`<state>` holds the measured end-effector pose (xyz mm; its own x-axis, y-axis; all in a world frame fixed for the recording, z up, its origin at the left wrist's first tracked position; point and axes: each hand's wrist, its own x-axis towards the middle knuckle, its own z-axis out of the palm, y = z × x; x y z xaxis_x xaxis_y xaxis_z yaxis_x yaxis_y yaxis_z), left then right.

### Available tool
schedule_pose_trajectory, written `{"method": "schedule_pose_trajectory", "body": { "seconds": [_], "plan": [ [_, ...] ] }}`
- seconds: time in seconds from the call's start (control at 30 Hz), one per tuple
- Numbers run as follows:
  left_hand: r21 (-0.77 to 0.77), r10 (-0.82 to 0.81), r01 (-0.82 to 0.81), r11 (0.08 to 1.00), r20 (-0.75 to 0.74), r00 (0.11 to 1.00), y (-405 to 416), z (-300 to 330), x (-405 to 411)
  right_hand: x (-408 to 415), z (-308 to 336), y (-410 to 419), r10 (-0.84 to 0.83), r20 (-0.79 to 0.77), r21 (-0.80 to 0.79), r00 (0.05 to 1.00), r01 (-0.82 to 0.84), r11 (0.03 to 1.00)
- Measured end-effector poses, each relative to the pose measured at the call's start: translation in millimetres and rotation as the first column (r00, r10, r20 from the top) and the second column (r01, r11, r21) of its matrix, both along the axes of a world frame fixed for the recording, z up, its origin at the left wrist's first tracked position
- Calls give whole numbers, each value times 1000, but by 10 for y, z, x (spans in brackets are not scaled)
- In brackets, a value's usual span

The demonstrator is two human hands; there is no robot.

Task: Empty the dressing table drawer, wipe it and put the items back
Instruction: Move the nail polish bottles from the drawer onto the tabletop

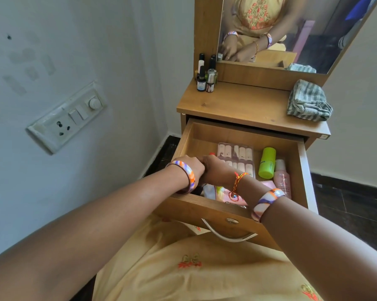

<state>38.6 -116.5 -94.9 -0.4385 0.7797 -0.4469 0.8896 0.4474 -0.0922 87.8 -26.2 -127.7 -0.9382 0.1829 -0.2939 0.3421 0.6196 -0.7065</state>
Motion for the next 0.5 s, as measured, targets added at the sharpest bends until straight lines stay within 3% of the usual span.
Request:
{"method": "schedule_pose_trajectory", "body": {
  "seconds": [0.37,0.5],
  "plan": [
    [180,112,-165,970,270,956,-19,85,-318,-15,-82,-8,-157,3,-229,988,153,961],
    [271,162,-306,913,447,880,9,376,-525,-37,107,159,-268,-51,-388,962,228,893]
  ]
}}
